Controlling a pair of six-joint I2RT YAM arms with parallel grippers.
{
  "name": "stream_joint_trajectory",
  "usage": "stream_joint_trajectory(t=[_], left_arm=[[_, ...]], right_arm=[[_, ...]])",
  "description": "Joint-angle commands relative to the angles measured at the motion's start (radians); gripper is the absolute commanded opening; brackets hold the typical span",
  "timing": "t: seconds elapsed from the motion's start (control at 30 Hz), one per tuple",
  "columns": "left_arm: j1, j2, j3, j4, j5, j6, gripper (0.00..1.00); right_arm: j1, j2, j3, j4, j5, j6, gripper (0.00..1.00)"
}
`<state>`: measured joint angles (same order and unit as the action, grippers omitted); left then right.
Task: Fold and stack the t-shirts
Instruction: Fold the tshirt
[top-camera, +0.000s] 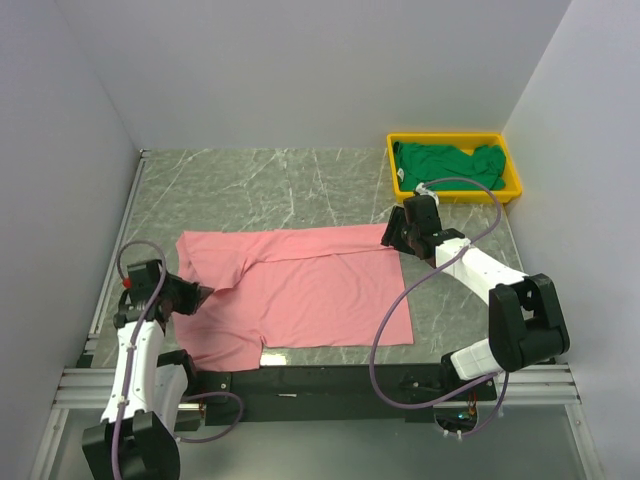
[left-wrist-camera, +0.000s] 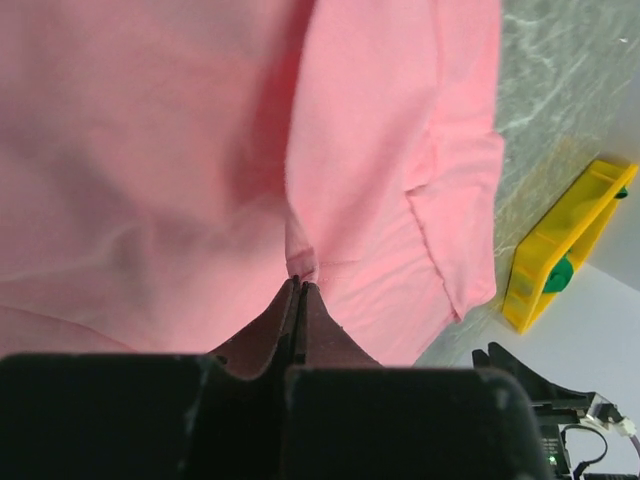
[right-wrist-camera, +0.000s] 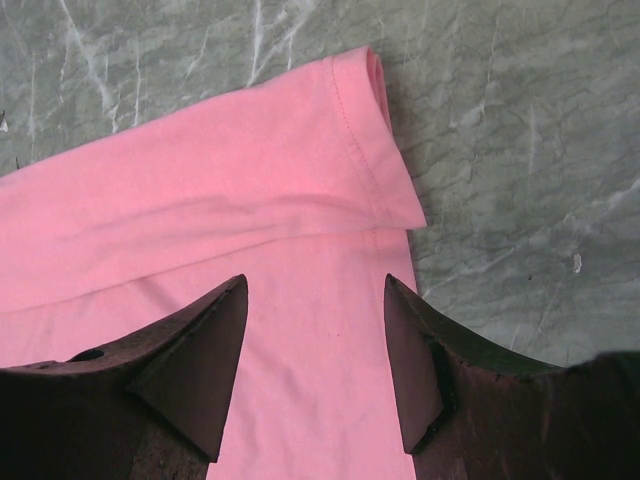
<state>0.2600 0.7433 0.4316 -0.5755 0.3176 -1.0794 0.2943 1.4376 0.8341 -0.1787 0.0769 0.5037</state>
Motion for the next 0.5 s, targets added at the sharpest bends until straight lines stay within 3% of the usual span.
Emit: stream_joint_trajectory(t=[0.0, 0.17, 0.27, 0.37, 0.4, 0.47], left_arm=[[-0.002, -0.019, -0.085, 0.025, 0.029, -0.042, 0.01], [-0.007, -0.032, -0.146, 0.054, 0.058, -0.066, 0.08], [-0.007, -0.027, -0.094, 0.029, 0.014, -0.041, 0.22], [-0.007, -0.018, 0.005, -0.012, -0.057, 0.013, 0.50], [-0.004, -0.012, 0.050, -0.020, -0.115, 0.033, 0.64], [-0.004, 0.007, 0.088, -0.008, -0.170, 0.050, 0.73]], right_arm=[[-0.001, -0.009, 0.008, 0.028, 0.009, -0.010, 0.64], [-0.004, 0.001, 0.014, 0.028, 0.012, -0.013, 0.64], [-0.017, 0.014, 0.025, 0.027, 0.003, -0.014, 0.64], [-0.046, 0.024, 0.036, 0.028, -0.023, -0.011, 0.64], [-0.053, 0.029, 0.039, 0.031, -0.032, -0.013, 0.64], [-0.082, 0.046, 0.049, 0.038, -0.069, -0.008, 0.65]])
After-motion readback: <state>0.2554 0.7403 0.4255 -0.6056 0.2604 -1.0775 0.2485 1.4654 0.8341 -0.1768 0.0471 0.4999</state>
